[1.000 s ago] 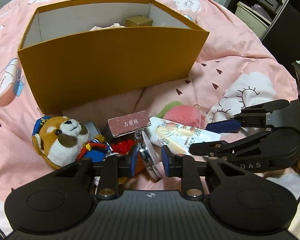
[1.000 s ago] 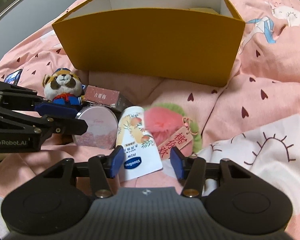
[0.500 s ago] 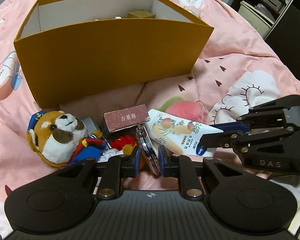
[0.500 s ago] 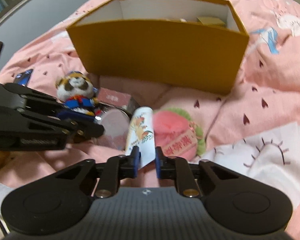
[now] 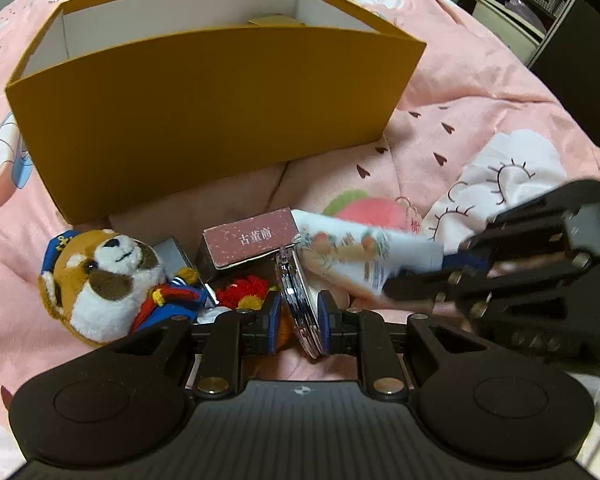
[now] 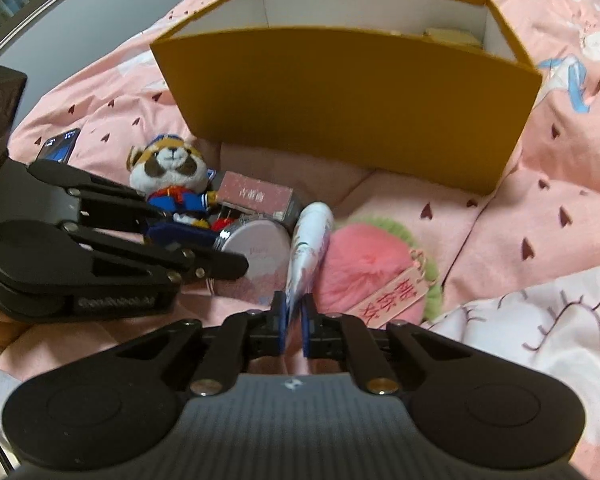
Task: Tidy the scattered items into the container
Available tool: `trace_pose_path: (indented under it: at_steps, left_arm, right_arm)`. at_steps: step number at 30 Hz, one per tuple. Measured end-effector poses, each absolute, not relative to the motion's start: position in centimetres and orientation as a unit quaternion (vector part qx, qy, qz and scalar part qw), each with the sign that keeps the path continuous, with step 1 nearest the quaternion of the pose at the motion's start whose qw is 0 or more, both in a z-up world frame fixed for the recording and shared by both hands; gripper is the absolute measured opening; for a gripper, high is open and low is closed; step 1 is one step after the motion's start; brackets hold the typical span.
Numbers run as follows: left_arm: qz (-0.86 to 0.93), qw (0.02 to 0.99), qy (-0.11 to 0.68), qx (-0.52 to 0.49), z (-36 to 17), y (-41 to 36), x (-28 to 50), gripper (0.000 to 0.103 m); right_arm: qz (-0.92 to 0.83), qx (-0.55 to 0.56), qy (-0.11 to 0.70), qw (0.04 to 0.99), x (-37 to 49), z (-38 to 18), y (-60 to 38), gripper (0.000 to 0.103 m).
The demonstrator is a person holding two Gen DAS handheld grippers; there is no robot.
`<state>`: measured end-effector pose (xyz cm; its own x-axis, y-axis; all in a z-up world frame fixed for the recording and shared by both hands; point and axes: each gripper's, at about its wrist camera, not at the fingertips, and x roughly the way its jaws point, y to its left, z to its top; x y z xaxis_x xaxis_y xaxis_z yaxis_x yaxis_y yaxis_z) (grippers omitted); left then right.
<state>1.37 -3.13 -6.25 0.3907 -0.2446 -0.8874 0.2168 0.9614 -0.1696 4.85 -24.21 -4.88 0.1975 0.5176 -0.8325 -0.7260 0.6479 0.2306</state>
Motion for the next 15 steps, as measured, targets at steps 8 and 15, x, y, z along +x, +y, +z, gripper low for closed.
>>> trace_pose_path:
  at_steps: [8,15]
  left_arm:
    - [-0.142,0.836,0.530,-0.014,-6.4,-3.1,1.5,0.019]
    - [-0.148,0.842,0.518,-0.010,-5.4,-2.8,1.0,0.016]
  right_arm:
    - [0.397,-0.108,0.435,0.801,5.7,-3.2,-24.3,0.004]
    - [0.401,-0.106,0.411,0.812,6.2,-1.7,-24.2,0.004]
